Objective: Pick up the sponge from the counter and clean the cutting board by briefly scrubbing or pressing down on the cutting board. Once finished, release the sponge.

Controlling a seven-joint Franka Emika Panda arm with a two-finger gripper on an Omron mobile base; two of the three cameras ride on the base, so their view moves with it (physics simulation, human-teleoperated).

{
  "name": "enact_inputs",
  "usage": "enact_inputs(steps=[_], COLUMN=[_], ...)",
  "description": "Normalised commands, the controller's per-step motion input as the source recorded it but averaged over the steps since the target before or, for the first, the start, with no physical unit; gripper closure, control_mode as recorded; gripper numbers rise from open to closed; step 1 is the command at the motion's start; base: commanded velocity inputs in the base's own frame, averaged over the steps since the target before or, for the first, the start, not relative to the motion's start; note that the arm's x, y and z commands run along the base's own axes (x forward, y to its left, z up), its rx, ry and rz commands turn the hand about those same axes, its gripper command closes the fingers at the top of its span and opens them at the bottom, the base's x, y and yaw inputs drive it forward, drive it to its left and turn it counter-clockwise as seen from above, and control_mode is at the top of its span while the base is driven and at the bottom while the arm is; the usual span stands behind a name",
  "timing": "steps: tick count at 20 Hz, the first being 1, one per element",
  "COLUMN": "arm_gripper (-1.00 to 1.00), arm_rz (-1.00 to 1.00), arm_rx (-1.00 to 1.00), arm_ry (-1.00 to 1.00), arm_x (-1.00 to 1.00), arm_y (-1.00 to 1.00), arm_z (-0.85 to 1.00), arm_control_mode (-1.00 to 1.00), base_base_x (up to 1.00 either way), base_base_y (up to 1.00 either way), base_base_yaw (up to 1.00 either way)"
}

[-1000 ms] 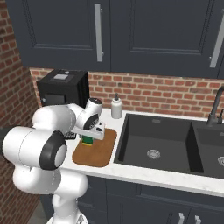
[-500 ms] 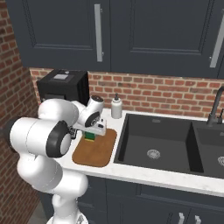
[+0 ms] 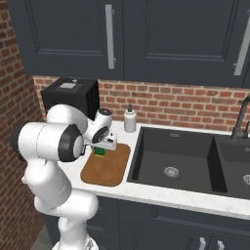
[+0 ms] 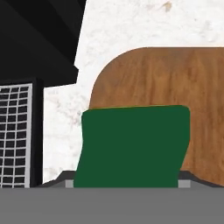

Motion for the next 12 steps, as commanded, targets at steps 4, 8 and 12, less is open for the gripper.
enact_inputs(steps=[4, 8, 12], arm_gripper=[1.0, 1.0, 1.0], arm_rz=[0.0, 0.0, 0.0], arm_rx=[-0.02, 0.0, 0.0], arm_ry=[0.0, 0.0, -0.03], arm_x=[0.35, 0.24, 0.15], arm_y=[0.18, 0.01, 0.0], arm_z=[-0.28, -0.16, -0.05], arm_control_mode=[-1.0, -1.0, -1.0], base_base_x=[0.0, 0.0, 0.0], base_base_y=[0.0, 0.0, 0.0], base_base_yaw=[0.0, 0.0, 0.0])
